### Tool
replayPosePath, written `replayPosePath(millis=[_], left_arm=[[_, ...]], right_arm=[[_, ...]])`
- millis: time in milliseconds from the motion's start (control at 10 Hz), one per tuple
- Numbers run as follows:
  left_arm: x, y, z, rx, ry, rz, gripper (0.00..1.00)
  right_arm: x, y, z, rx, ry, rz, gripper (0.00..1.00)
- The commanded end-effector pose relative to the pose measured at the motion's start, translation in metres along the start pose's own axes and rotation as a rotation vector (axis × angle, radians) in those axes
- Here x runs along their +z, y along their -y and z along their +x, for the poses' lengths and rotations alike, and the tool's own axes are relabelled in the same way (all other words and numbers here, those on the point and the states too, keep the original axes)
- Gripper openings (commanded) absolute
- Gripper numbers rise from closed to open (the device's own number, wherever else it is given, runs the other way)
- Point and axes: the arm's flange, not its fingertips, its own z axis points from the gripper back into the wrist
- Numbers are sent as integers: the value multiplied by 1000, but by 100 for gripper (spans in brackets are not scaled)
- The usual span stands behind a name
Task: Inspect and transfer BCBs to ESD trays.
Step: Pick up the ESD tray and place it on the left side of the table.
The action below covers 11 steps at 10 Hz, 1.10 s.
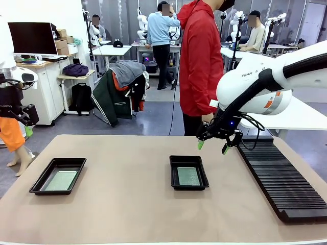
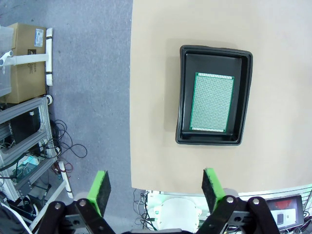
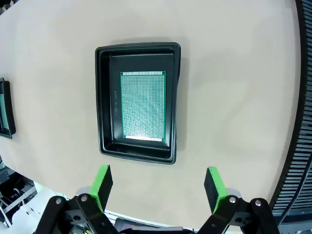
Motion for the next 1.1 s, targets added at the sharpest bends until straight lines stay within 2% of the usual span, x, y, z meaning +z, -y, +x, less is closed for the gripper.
replayPosePath(millis=[0, 200, 500, 800, 1000], left_arm=[[19, 14, -4, -2, 16, 7, 100], [49, 40, -13, -9, 35, 11, 100], [89, 94, -21, -18, 98, -11, 100], [110, 175, -23, -38, 155, -72, 100], [111, 222, -19, -45, 154, -104, 100]], right_arm=[[11, 14, -4, -24, 5, 48, 100], [30, 38, -11, -25, 26, 175, 100], [53, 85, -22, -57, 53, 293, 100], [61, 129, -24, -55, 47, 398, 100], [62, 158, -21, -42, 28, 459, 100]])
